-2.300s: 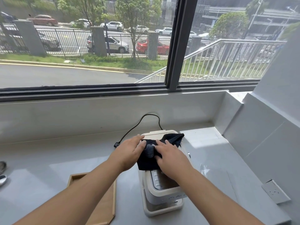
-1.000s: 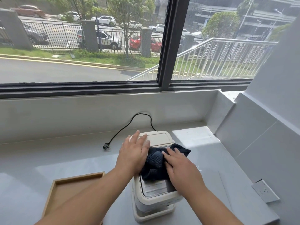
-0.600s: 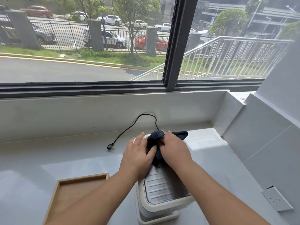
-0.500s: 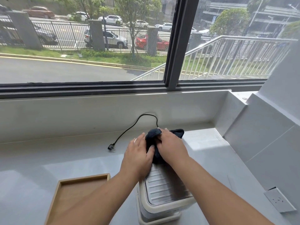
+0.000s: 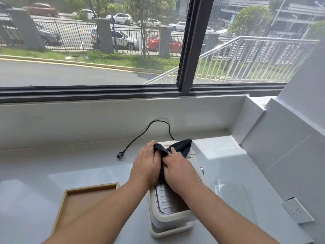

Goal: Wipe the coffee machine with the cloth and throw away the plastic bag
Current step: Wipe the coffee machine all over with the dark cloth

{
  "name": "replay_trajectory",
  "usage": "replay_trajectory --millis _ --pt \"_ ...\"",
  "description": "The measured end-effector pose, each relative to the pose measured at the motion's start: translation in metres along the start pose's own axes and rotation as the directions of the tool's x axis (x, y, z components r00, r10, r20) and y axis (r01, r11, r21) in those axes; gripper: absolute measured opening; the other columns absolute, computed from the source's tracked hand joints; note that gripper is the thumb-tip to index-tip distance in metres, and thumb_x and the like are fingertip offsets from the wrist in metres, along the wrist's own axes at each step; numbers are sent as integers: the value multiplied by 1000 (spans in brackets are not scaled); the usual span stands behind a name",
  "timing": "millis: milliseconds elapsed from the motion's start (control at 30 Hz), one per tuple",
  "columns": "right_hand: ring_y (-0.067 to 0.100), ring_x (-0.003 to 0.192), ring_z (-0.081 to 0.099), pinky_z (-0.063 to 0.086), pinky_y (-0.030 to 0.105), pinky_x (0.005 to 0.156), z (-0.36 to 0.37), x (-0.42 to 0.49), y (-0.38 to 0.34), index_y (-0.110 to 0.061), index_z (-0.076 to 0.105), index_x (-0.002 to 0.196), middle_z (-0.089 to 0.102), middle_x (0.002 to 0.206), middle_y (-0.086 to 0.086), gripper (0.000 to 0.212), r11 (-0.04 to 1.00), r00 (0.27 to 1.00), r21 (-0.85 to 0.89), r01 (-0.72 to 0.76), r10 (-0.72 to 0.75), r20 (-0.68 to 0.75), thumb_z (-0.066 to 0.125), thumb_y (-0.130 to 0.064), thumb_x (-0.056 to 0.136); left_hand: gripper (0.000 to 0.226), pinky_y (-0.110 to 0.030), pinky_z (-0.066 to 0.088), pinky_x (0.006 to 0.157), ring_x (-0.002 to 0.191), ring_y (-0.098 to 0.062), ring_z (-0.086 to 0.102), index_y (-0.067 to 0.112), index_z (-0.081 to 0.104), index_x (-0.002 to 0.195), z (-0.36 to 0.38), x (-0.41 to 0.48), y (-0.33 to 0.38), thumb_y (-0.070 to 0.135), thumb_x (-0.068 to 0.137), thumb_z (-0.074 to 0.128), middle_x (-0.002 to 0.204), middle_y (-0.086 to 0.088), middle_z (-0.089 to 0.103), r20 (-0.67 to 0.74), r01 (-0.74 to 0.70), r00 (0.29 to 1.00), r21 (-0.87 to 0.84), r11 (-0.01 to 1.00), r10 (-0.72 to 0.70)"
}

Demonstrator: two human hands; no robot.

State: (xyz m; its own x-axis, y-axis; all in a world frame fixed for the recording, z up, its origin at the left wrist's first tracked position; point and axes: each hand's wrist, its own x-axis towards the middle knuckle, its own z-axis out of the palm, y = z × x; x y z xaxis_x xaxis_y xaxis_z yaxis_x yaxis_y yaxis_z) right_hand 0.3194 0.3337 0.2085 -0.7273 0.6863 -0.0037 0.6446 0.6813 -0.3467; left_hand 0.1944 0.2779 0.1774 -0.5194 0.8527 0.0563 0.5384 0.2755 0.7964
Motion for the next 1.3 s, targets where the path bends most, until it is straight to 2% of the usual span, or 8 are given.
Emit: replay_trajectory --millis 67,233,433,633,867,1033,1167,1300 --pt "35 149 36 39 43 114 2 -8 0 -16 70 110 63 136 -3 30 1000 1000 22 19 -19 -12 41 -14 101 39 -38 35 108 137 -23 46 41 49 122 0 0 2 54 98 21 148 3 56 -10 -6 1000 -3 1000 6" --pt "36 151 33 37 47 117 3 -30 -1 -24 61 137 50 152 -13 44 996 995 22 91 -90 -53 38 -15 100 75 -47 27 123 151 -17 32 29 52 146 -3 0 2 67 92 18 165 7 39 22 4 1000 27 1000 -5" --pt "32 153 31 31 43 122 5 -55 2 -25 57 140 47 157 -10 39 996 996 18 84 -84 -18 41 -24 104 74 -46 24 124 153 -18 27 38 54 144 -7 -2 1 69 86 18 169 8 32 83 -47 996 110 993 37" --pt "25 155 28 22 35 123 3 -77 10 -23 62 128 44 160 -13 31 996 996 19 87 -88 8 44 -30 104 82 -48 21 124 154 -22 23 34 50 147 -10 1 0 72 84 15 172 1 24 158 -101 985 223 969 66" --pt "19 153 32 26 31 122 -4 -106 16 -25 63 109 59 139 -16 19 994 995 58 95 -97 23 46 -31 103 99 -48 21 126 156 -20 19 39 39 153 -8 3 -7 91 69 43 173 11 15 200 -103 979 321 941 39" --pt "8 156 20 15 24 125 -7 -121 27 -35 58 137 40 159 -27 35 997 997 48 67 -69 37 42 -35 106 104 -49 22 126 156 -20 17 41 36 153 -5 6 -11 97 66 45 173 13 12 195 -106 980 338 935 41" --pt "8 156 20 12 21 125 -11 -132 37 -35 57 141 38 160 -25 38 998 998 42 45 -47 43 42 -35 106 108 -49 20 127 157 -20 15 39 36 154 -5 7 -10 97 63 45 173 10 12 194 -110 980 357 928 42" --pt "6 157 16 1 15 122 -11 -143 47 -39 46 153 31 163 -24 48 999 1000 36 8 -9 26 45 -33 105 101 -51 15 128 159 -22 12 37 36 155 -5 6 -8 93 70 43 174 7 13 193 -115 980 382 917 42"
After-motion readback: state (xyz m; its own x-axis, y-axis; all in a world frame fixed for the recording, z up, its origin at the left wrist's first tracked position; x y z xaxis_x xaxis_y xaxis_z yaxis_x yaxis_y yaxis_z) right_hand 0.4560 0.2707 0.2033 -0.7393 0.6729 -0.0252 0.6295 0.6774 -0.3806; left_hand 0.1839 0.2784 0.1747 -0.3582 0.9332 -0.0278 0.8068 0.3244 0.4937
